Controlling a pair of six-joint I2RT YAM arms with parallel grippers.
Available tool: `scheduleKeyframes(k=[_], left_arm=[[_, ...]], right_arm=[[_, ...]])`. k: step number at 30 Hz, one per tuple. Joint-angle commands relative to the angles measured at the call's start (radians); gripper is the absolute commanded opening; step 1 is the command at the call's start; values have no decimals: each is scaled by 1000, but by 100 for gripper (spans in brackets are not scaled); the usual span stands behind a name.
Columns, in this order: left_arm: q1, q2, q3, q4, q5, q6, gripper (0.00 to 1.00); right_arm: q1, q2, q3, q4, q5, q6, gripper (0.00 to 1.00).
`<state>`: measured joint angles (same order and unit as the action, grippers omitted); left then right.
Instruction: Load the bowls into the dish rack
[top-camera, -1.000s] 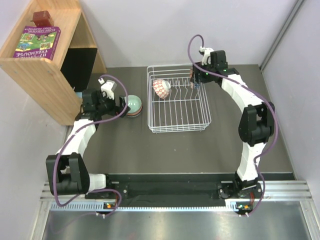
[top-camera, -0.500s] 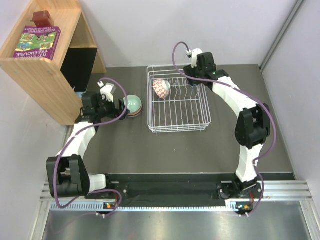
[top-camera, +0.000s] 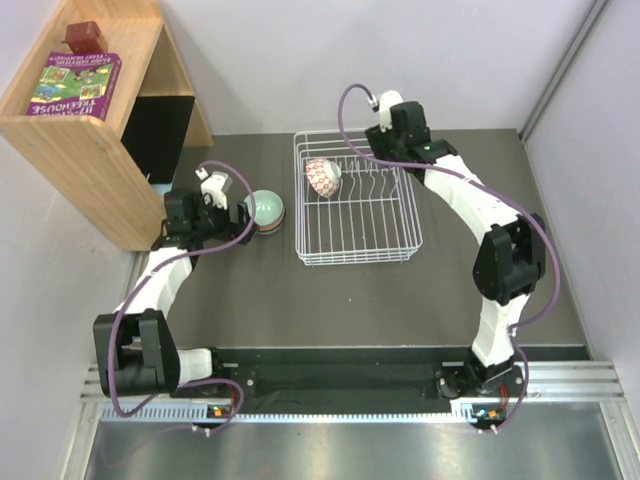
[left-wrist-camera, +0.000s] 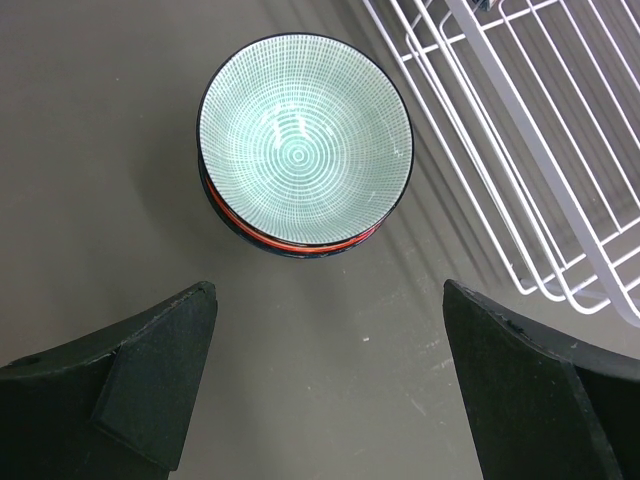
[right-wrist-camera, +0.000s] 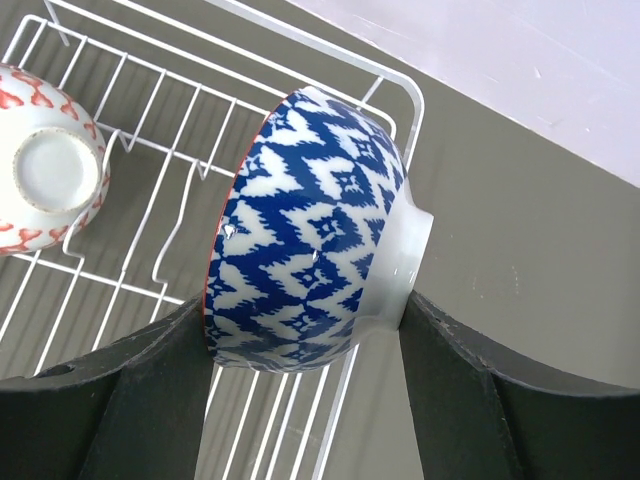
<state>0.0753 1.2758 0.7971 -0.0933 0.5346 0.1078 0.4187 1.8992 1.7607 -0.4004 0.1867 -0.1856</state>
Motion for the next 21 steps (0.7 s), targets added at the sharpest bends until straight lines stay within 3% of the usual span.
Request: scheduleKeyframes(k=[1, 21], left_arm=[[8, -35, -6, 64, 24, 3, 99], [17, -35, -15, 69, 45, -5, 99]], right_arm=[[35, -9, 14, 71, 78, -43, 0], [84, 97, 8, 64, 128, -84, 0]])
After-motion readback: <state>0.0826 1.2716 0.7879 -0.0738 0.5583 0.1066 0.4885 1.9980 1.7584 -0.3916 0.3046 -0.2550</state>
